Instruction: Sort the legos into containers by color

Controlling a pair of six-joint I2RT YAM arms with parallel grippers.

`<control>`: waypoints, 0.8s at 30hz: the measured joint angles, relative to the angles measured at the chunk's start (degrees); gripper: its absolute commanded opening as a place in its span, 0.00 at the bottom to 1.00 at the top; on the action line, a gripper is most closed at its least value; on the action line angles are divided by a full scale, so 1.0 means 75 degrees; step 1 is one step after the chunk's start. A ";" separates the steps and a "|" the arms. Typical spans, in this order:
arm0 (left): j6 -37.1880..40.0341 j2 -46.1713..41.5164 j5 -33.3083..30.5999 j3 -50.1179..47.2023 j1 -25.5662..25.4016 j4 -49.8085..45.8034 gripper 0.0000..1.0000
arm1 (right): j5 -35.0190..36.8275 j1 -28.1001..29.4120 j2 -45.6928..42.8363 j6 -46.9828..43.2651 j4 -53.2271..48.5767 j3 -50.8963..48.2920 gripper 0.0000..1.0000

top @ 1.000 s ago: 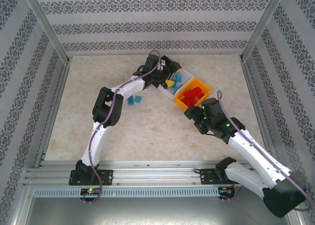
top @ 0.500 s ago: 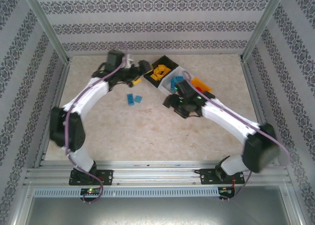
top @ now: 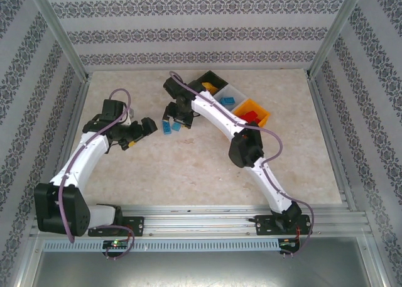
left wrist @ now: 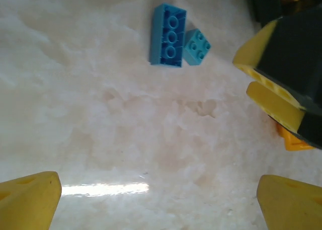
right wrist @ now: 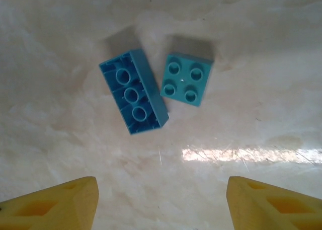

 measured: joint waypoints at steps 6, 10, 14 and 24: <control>0.0184 0.0149 -0.0530 0.0076 0.0012 -0.0338 1.00 | 0.0134 -0.0006 0.0306 0.0664 -0.0510 0.0242 0.59; 0.0221 0.0297 -0.0527 0.0076 0.0012 -0.0405 1.00 | 0.0137 -0.0023 0.0309 0.0947 -0.0382 -0.0026 0.58; 0.0224 0.0367 -0.0513 0.0076 0.0012 -0.0411 1.00 | 0.0128 -0.0061 0.0326 0.1151 -0.0154 -0.0050 0.56; 0.0224 0.0428 -0.0478 0.0076 0.0012 -0.0411 1.00 | 0.0064 -0.0154 0.0912 0.1460 0.0242 0.0108 0.48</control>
